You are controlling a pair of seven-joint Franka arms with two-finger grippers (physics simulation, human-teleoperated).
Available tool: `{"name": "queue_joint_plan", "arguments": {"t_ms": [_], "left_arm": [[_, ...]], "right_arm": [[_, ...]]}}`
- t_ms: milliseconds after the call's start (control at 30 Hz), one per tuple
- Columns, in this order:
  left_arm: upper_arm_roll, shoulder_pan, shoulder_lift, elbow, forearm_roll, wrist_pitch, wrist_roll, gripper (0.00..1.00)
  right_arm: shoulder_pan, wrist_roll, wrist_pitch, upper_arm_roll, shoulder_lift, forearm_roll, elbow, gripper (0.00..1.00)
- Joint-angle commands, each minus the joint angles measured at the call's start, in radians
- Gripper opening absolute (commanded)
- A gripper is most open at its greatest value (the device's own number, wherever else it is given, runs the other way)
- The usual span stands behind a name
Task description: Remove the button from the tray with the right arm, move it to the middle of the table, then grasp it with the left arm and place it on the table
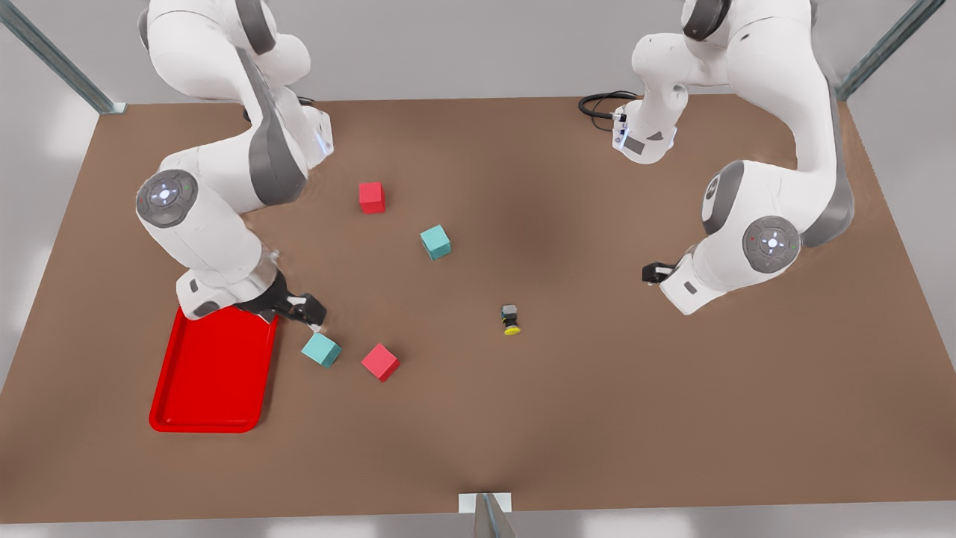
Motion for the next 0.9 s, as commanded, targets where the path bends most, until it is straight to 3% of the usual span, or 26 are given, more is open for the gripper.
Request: {"name": "queue_joint_plan", "arguments": {"t_ms": [0,33,67,167,367,500,700,800,867], "left_arm": [[-0.014,-0.173,0.191,0.075,-0.045,0.417,-1.011,1.0],[-0.012,-0.225,0.266,0.081,-0.042,0.618,-1.195,1.0],[-0.011,-0.239,0.297,0.081,-0.041,0.676,-1.206,1.0],[-0.009,-0.309,0.386,0.078,0.074,0.698,-1.197,1.0],[-0.009,-0.309,0.364,-0.06,0.193,0.767,-0.841,1.0],[-0.009,-0.314,0.324,-0.18,0.208,0.897,-0.834,1.0],[-0.009,-0.315,0.346,-0.186,0.228,0.937,-0.83,1.0],[-0.009,-0.315,0.352,-0.192,0.246,0.937,-0.827,1.0],[-0.009,-0.314,0.36,-0.194,0.266,0.937,-0.824,1.0]], "right_arm": [[-0.057,-0.549,-0.388,-0.02,-0.011,-0.045,0.015,1.0],[-0.135,-0.561,-0.385,-0.03,-0.008,-0.068,0.018,1.0],[-0.207,-0.575,-0.377,-0.031,-0.008,-0.072,0.018,1.0],[-0.238,-0.632,-0.387,-0.022,-0.01,-0.115,0.016,1.0],[-0.244,-0.679,-0.379,-0.02,-0.005,-0.114,0.015,1.0],[-0.242,-0.685,-0.355,-0.019,-0.003,-0.112,0.013,1.0],[-0.259,-0.687,-0.344,-0.019,-0.005,-0.095,-0.004,1.0],[-0.307,-0.939,-0.328,-0.025,-0.002,-0.103,0.033,1.0],[-0.281,-0.929,-0.319,-0.02,-0.002,-0.143,0.029,1.0]]}}
